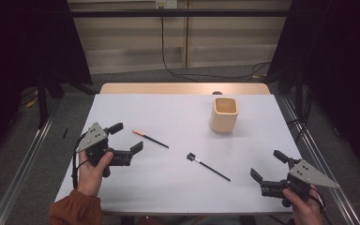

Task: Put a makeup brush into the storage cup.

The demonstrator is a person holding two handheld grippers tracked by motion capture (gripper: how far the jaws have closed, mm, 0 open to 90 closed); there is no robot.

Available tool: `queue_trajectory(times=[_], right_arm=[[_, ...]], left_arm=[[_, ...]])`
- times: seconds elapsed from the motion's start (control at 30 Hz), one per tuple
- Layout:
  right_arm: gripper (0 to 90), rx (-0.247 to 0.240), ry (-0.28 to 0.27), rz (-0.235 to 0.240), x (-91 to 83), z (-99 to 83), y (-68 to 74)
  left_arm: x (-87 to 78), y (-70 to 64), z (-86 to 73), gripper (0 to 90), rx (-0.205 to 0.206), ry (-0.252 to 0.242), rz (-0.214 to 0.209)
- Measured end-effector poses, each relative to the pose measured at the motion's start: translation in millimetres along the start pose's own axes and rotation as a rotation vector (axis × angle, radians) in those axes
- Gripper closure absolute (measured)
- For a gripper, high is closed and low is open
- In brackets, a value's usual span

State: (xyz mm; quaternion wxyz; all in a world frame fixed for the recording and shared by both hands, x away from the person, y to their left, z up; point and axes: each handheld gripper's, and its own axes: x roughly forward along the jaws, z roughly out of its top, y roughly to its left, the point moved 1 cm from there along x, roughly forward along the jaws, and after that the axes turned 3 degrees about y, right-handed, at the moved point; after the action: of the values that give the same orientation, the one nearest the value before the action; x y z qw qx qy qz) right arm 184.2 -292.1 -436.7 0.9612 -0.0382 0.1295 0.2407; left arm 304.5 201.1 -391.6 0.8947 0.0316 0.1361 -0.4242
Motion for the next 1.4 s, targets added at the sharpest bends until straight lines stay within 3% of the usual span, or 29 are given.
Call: queue_trajectory(times=[0.17, 0.27, 0.5, 0.9, 1.13, 1.4], right_arm=[[0.0, -0.002, 0.002, 0.002, -0.1, -0.1, 0.4], [0.0, 0.001, 0.002, 0.003, -0.1, -0.3, -0.2], [0.0, 0.001, 0.001, 0.004, 0.1, -0.3, -0.1], [0.0, 0.004, 0.004, -0.001, -0.4, -0.5, -0.6], [0.0, 0.003, 0.002, 0.001, -0.6, -0.3, -0.6], [0.0, 0.01, 0.002, 0.005, 0.9, -0.3, -0.7]], left_arm=[[8.5, 8.8, 4.1, 1.6, 0.002, 0.026, 0.0], [12.2, 14.7, 6.4, 1.6, -0.014, 0.005, 0.008], [20.4, 24.2, 14.4, 1.3, 0.013, 0.003, 0.046], [33.6, 31.0, 32.6, 1.8, 0.054, -0.01, 0.07], [38.8, 39.7, 39.3, 1.7, 0.041, -0.018, 0.089], [52.8, 49.5, 50.4, 1.2, 0.06, -0.009, 0.077]])
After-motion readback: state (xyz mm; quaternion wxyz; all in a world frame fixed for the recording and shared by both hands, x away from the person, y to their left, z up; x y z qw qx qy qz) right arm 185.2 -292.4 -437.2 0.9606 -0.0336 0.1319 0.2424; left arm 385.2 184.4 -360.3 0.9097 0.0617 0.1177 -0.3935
